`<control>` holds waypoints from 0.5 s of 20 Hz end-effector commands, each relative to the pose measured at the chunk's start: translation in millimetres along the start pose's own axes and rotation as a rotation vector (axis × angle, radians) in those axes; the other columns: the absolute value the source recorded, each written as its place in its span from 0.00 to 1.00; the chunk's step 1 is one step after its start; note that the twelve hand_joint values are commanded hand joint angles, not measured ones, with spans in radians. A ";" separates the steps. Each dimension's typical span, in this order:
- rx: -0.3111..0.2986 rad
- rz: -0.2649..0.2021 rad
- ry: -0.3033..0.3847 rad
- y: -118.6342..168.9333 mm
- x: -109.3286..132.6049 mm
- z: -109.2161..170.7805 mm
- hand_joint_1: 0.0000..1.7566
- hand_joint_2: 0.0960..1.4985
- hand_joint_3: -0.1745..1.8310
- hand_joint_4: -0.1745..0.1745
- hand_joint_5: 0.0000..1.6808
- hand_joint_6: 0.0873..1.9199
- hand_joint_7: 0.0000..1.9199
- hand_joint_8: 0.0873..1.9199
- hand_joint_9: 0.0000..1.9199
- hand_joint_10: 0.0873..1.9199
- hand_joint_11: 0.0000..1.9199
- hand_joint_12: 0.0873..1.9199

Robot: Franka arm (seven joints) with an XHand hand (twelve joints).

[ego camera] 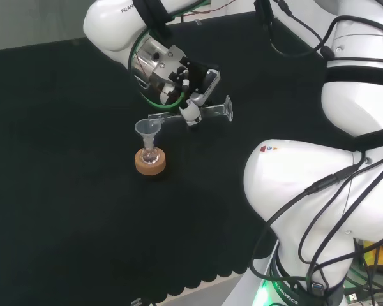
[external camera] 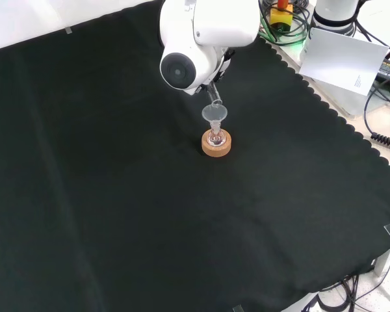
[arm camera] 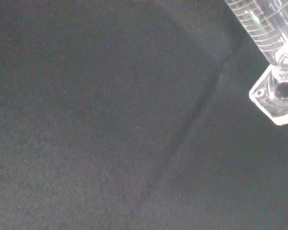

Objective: Pour the water from the graduated cylinder into the round-bottom flask.

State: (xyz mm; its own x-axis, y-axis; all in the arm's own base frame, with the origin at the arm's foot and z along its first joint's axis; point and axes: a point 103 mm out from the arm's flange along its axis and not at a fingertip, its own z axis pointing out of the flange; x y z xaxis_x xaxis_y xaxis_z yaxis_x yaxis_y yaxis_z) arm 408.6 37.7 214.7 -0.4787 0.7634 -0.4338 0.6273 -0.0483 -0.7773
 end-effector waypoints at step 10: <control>0.048 0.014 -0.011 -4.6 0.5 -5.3 0.64 0.76 0.08 0.09 0.55 0.56 0.64 0.16 0.77 0.00 0.64 0.36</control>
State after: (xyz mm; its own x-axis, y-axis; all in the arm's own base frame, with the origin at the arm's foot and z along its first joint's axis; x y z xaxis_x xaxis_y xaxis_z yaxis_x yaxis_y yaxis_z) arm 409.2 42.3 219.0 -0.4791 0.7551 -0.4475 0.6047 -0.0855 -0.7918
